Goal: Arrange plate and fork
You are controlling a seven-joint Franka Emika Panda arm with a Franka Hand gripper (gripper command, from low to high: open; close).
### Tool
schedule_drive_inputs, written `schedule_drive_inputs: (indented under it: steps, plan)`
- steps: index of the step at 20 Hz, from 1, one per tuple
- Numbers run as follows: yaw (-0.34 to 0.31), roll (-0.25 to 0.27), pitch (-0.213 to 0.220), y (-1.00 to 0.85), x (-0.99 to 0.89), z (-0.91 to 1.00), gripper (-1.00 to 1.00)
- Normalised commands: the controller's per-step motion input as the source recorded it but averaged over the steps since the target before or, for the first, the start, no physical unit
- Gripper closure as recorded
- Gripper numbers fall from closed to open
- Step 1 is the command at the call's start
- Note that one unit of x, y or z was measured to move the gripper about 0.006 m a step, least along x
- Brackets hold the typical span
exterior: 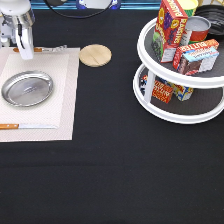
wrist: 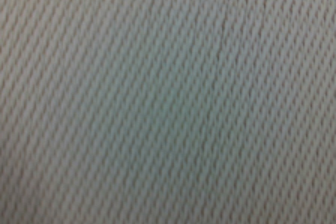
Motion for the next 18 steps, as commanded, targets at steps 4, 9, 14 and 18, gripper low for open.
schedule_drive_inputs:
  steps: [4,9,14,18]
  plan:
    - [-0.289,0.000,0.032,-0.04,0.15,-0.02,1.00]
    - [-0.254,0.026,0.051,-0.16,0.01,-0.01,1.00]
    - [0.033,0.102,0.078,-0.32,-0.06,0.01,1.00]
    - [0.245,0.133,0.019,-0.33,0.02,0.03,1.00]
